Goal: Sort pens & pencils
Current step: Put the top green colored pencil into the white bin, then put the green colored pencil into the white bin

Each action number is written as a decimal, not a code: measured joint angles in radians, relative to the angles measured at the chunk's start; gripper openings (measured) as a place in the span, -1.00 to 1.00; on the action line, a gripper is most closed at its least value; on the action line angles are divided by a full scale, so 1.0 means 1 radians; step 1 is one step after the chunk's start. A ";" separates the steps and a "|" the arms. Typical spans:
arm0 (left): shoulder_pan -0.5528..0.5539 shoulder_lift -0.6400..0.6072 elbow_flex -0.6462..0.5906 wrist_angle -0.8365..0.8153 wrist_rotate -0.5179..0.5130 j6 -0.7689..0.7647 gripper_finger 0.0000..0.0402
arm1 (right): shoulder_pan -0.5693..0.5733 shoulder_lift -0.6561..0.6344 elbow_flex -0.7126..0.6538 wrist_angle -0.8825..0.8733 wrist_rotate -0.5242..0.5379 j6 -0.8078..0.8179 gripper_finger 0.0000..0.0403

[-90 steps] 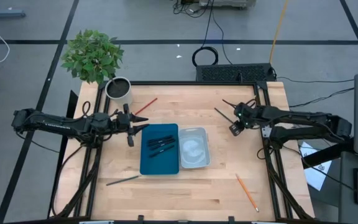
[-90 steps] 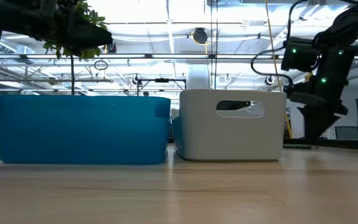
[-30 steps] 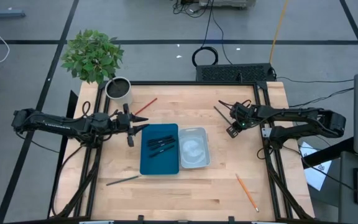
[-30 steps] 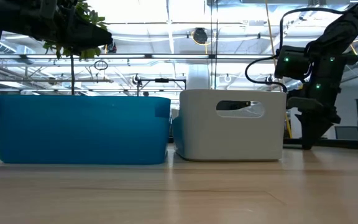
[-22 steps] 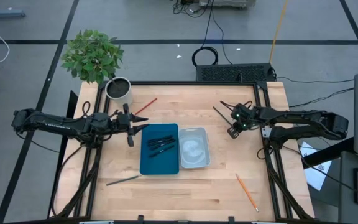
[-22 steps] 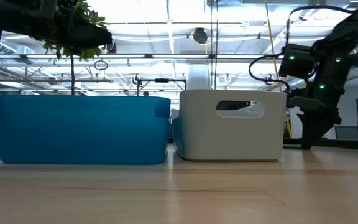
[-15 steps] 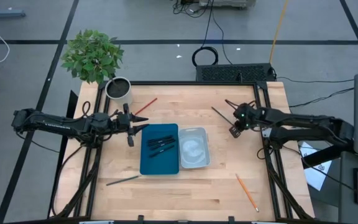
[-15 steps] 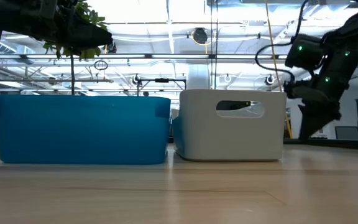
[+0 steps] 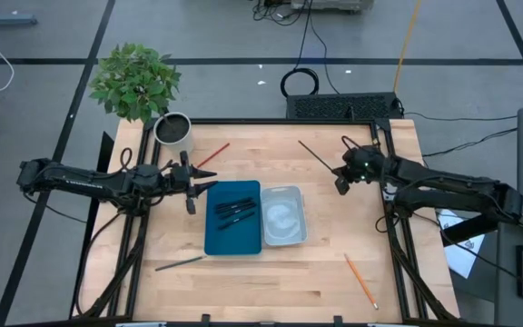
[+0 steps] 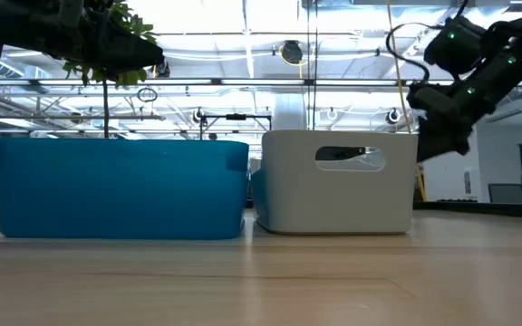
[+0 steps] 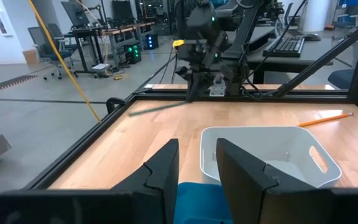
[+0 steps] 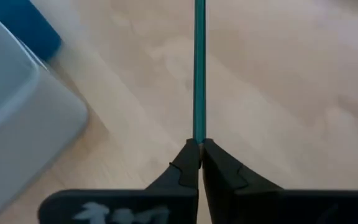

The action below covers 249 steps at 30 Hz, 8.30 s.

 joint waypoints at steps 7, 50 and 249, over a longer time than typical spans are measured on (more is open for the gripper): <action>0.000 0.000 0.000 -0.001 0.000 0.000 -0.44 | 0.008 -0.004 -0.004 0.211 -0.001 -0.058 -1.00; -0.017 0.509 0.000 0.810 0.099 0.078 -0.44 | 0.382 0.522 -0.118 1.582 -0.113 -0.176 -1.00; -0.014 0.509 0.001 0.690 0.018 0.053 -0.44 | 0.363 0.441 0.224 0.256 -0.237 -0.375 -1.00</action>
